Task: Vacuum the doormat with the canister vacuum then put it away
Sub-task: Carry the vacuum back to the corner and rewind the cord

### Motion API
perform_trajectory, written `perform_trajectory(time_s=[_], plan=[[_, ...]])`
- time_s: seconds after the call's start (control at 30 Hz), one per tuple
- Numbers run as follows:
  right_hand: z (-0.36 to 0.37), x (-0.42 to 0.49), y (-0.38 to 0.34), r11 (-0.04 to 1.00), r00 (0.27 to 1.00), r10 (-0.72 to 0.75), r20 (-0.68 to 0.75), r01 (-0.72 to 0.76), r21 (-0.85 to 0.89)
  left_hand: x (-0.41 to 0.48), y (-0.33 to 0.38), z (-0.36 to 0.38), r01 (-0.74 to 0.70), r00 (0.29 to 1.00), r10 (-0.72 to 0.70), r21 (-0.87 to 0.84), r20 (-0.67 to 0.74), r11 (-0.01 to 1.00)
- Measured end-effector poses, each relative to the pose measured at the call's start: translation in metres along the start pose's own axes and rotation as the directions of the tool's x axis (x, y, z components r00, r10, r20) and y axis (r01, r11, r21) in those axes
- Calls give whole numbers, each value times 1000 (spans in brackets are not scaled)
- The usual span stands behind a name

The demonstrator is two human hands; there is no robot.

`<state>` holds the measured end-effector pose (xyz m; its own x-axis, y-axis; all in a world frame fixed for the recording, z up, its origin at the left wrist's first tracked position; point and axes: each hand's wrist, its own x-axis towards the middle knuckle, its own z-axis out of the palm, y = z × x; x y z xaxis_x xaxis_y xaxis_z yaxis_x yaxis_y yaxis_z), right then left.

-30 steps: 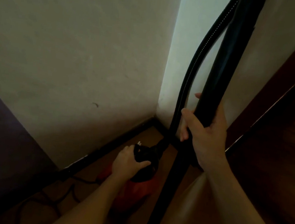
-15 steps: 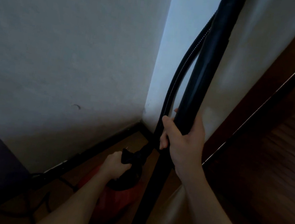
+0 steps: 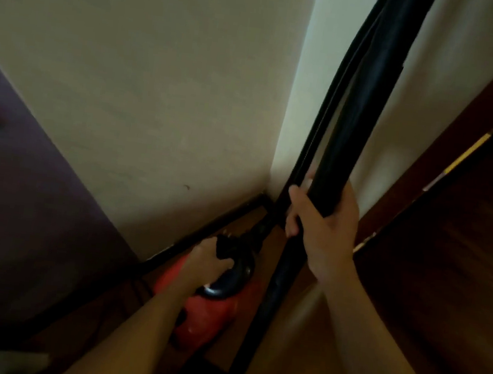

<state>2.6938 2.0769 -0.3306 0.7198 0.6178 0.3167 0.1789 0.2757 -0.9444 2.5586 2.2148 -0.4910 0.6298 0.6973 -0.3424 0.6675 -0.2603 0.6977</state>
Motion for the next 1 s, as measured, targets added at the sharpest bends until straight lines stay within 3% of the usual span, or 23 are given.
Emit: perform_trajectory(time_s=[0.13,0.53,0.8,1.0], plan=[[10,22,-109,1000,1000,7,20,-7,-8,-61,70,-71,57,996,-58,-13,-65,998],[-12,65,-422,996,1000,-5,31,8,-84,-255,326,-259,-49,998,51,44,-46,998],[-65,48,-474,992,995,-74,-60,67,-105,-301,421,-269,-100,995,99,29,11,995],[-93,27,-489,983,989,-118,-85,104,-152,-303,467,-263,-218,975,217,14,57,976]])
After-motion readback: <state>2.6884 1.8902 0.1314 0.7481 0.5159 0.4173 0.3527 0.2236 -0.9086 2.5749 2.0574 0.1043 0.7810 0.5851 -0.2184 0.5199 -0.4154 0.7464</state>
